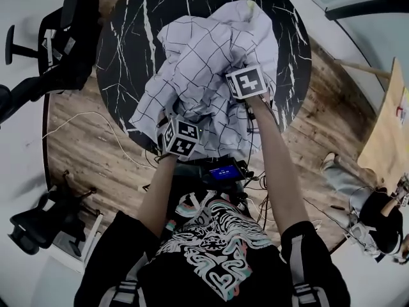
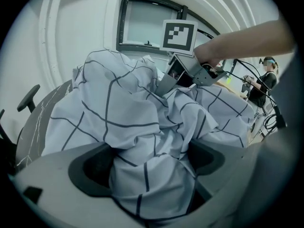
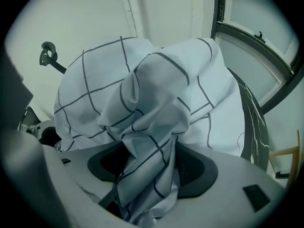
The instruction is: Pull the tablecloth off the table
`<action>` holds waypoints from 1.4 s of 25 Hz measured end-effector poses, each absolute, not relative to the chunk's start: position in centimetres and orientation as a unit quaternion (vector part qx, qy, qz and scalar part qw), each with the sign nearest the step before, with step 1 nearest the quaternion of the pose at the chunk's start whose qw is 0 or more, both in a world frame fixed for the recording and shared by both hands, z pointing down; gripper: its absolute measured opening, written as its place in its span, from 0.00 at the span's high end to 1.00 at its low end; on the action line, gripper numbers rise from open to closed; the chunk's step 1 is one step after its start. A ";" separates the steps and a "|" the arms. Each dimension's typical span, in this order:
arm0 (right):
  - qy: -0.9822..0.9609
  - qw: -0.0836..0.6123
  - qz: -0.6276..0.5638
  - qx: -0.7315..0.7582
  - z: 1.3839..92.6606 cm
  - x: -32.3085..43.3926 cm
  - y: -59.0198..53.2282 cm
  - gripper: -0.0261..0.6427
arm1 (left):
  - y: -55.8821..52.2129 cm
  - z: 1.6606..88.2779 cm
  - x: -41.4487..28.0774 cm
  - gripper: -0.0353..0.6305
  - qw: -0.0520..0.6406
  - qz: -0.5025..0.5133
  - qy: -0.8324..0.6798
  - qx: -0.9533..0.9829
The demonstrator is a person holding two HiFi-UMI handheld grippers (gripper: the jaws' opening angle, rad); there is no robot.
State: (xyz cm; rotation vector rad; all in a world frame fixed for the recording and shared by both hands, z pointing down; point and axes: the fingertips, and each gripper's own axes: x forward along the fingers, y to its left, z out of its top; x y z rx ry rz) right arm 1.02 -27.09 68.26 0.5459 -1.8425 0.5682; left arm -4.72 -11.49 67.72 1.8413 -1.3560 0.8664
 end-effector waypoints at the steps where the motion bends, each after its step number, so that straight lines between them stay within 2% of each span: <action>1: -0.775 0.539 0.237 0.230 68.3 1.0 -27.1 0.49 | -11.6 67.8 -4.7 0.19 0.340 0.338 -0.520 0.707; 6: -0.775 0.547 0.224 0.222 68.3 0.9 -27.3 0.53 | -12.1 67.9 -4.8 0.19 0.332 0.351 -0.518 0.706; 10: -0.784 0.539 0.218 0.216 68.1 1.0 -27.5 0.61 | -12.8 67.9 -4.7 0.20 0.326 0.355 -0.515 0.709; 18: -0.807 0.486 0.258 0.213 67.6 1.1 -27.5 0.72 | -13.9 67.9 -4.7 0.21 0.316 0.358 -0.506 0.719; 26: -0.813 0.431 0.338 0.197 67.4 0.7 -26.4 0.78 | -14.6 67.9 -4.6 0.23 0.308 0.354 -0.501 0.727; 35: -0.814 0.404 0.369 0.196 67.4 0.2 -24.9 0.83 | -15.1 67.8 -4.4 0.28 0.305 0.356 -0.491 0.734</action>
